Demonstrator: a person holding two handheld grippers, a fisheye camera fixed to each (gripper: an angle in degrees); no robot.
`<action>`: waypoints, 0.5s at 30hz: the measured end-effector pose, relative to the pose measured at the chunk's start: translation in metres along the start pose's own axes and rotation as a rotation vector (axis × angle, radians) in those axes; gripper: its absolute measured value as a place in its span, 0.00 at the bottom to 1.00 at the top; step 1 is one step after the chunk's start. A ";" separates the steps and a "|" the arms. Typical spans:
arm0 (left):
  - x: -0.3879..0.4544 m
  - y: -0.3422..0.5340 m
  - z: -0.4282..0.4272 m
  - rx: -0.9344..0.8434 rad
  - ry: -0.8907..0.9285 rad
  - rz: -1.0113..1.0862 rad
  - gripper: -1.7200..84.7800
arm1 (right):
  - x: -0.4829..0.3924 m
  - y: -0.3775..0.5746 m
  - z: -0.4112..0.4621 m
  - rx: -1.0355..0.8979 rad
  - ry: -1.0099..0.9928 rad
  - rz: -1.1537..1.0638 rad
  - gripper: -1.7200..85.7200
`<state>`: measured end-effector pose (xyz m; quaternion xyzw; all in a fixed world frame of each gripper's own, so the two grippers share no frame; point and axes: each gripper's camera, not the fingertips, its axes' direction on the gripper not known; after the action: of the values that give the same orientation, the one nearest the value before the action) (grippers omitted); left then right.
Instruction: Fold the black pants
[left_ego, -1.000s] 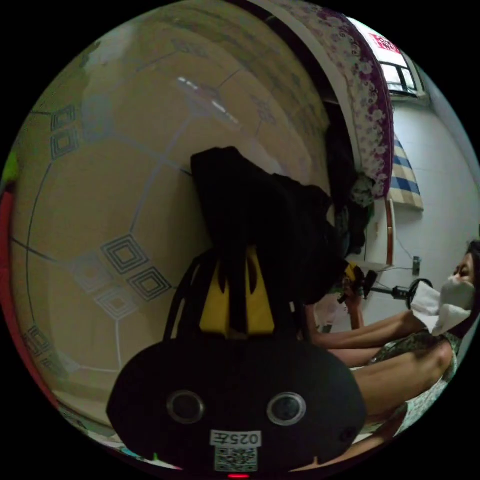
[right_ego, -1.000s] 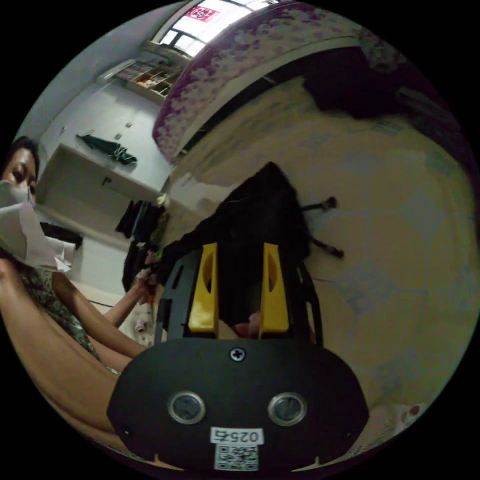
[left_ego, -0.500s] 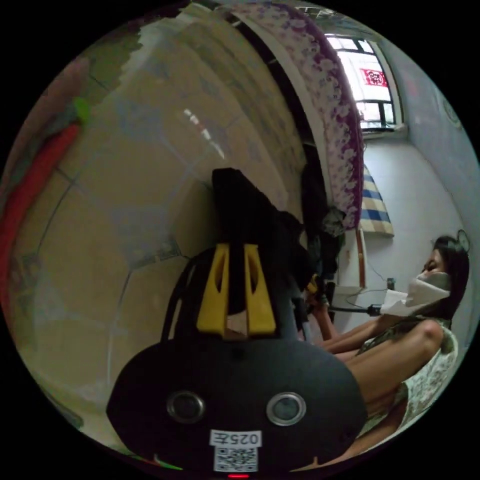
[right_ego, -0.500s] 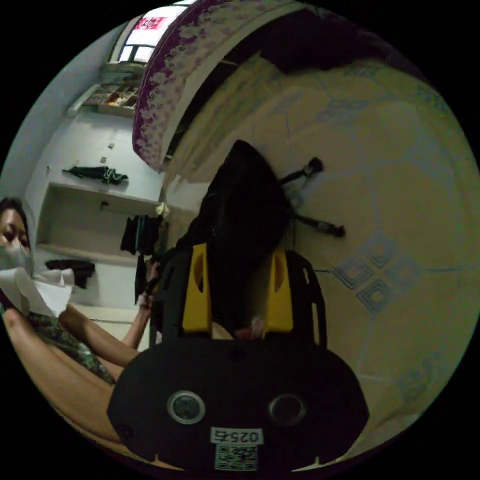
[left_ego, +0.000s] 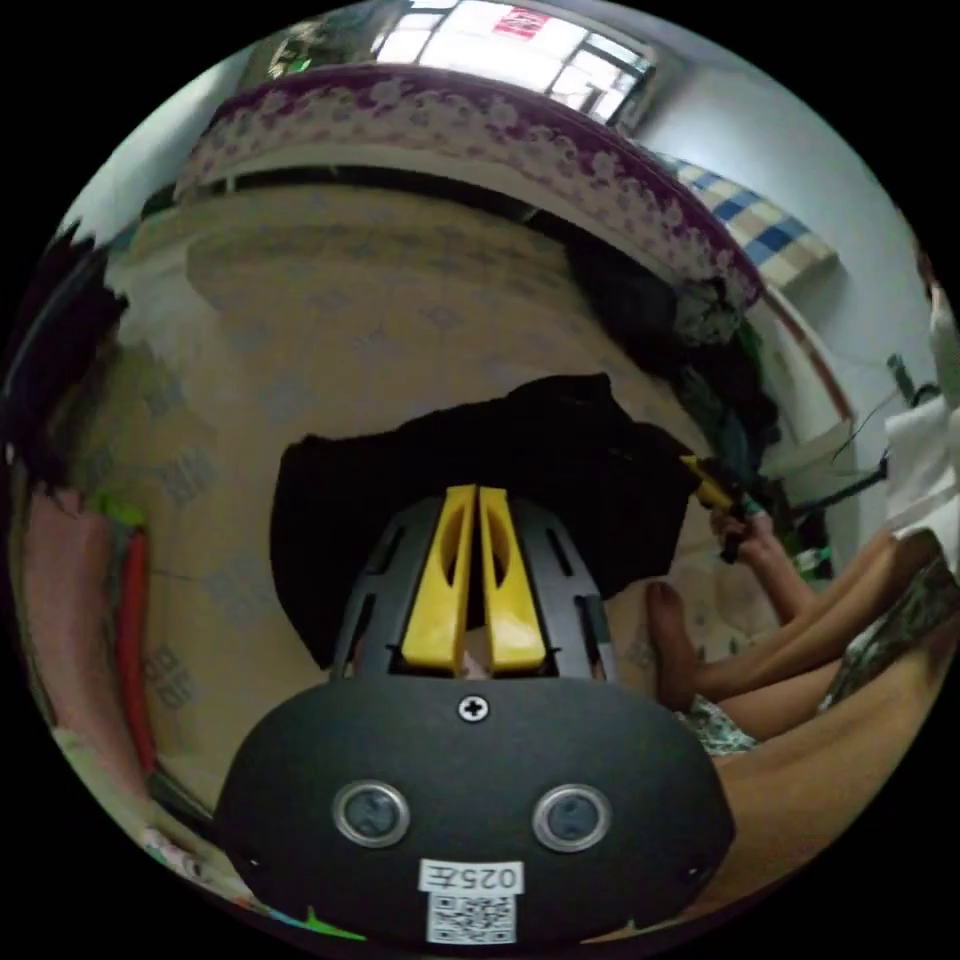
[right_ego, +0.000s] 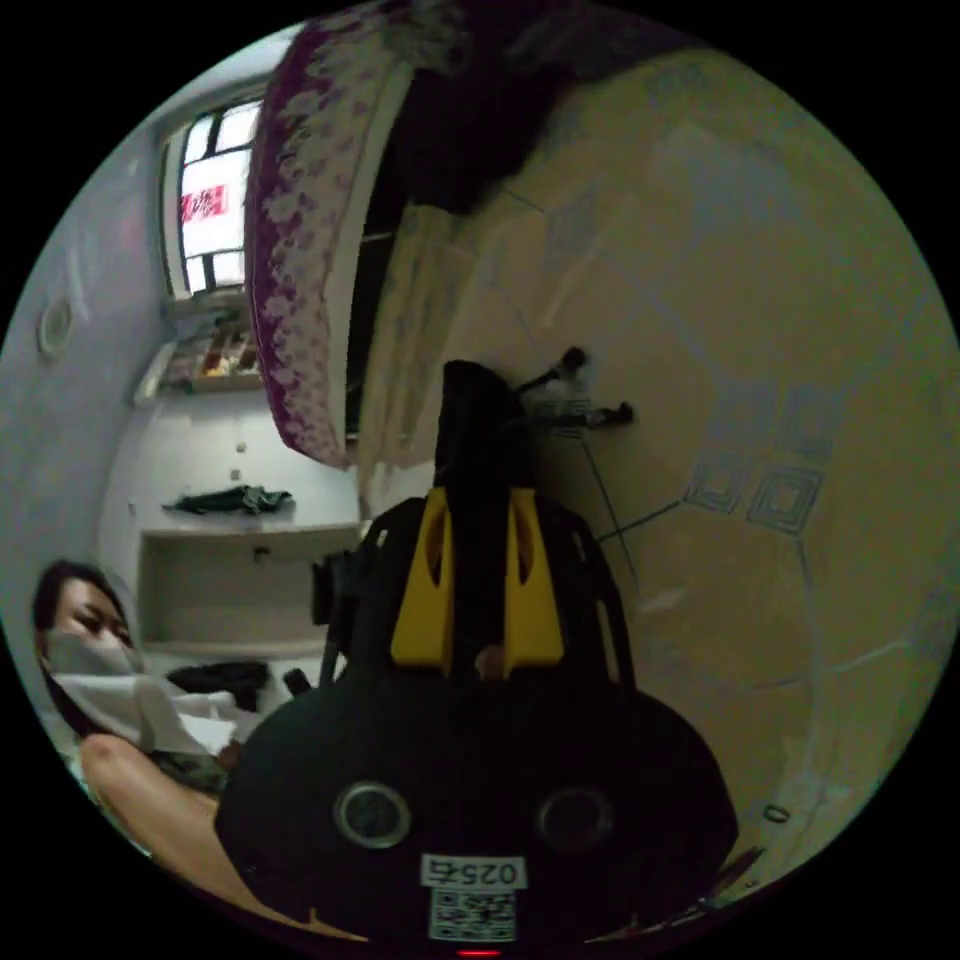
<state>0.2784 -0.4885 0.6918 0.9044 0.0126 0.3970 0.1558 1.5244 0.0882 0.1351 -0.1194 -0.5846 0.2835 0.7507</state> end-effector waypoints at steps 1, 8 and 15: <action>-0.012 0.004 -0.001 0.010 0.062 -0.034 0.01 | -0.013 0.003 -0.002 0.012 0.048 -0.059 0.10; -0.106 0.032 0.047 0.022 0.183 -0.300 0.01 | -0.051 -0.026 -0.028 0.086 0.094 -0.194 0.07; -0.016 -0.091 0.215 -0.229 0.591 0.012 0.01 | -0.166 -0.057 -0.143 0.411 0.214 -0.465 0.07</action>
<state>0.4323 -0.4624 0.5171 0.7266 0.0073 0.6423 0.2437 1.6505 -0.0298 -0.0116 0.1421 -0.4444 0.2022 0.8611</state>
